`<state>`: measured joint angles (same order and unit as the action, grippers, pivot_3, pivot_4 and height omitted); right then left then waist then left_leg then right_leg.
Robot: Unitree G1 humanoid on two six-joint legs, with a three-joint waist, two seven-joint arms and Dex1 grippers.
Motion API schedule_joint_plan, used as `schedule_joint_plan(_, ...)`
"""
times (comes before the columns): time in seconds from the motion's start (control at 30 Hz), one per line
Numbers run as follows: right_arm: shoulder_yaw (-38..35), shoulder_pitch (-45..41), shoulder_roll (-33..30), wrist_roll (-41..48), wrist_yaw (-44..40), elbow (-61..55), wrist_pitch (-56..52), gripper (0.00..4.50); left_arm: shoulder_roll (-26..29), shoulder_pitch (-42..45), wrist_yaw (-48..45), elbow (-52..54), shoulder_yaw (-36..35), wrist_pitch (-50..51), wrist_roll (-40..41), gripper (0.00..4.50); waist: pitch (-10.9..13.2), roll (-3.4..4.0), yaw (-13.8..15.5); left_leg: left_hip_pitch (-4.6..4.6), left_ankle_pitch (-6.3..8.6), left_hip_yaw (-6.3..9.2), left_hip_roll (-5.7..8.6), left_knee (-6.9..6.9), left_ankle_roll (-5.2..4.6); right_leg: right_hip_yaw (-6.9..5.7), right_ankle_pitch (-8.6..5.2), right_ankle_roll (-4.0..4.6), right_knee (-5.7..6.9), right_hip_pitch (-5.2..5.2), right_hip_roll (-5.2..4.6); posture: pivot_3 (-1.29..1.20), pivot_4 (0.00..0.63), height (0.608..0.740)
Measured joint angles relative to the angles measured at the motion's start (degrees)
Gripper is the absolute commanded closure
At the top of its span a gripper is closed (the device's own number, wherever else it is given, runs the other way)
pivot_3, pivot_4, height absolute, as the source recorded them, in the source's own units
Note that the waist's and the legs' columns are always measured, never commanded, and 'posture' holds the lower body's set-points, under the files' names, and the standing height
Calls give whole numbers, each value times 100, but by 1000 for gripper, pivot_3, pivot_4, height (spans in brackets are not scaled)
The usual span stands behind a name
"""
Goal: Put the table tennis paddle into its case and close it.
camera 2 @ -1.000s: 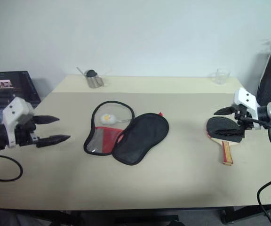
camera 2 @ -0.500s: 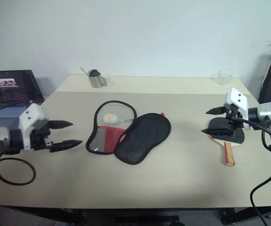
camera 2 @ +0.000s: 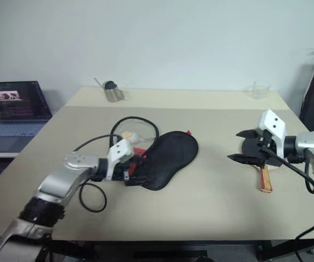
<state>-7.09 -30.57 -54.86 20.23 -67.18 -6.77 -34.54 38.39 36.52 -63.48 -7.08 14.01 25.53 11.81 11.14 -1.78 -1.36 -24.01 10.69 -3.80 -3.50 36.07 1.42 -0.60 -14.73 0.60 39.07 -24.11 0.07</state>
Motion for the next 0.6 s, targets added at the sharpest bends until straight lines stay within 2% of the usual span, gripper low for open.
schedule_joint_plan(0.1,-400,611,-146,192,157,-562,-308,26,-170,265,-285,-593,433,-357,-320,0,0,0,-10,-1,0,7,1,-2,0,0,0,0,-2,-1,3,0,150,740)
schedule_joint_plan(0.47,-1517,1816,-370,583,750,-1622,-1004,26,-411,814,-1542,-1852,770,-1121,-573,0,0,-1,-23,0,0,26,2,0,0,-1,0,0,-5,4,29,0,150,740)
schedule_joint_plan(0.6,-1808,2026,-450,645,875,-1819,-1148,26,-567,980,-1704,-2280,857,-1391,-791,0,-1,-3,-26,1,0,33,1,2,-1,-2,1,-1,-4,5,32,0,150,740)
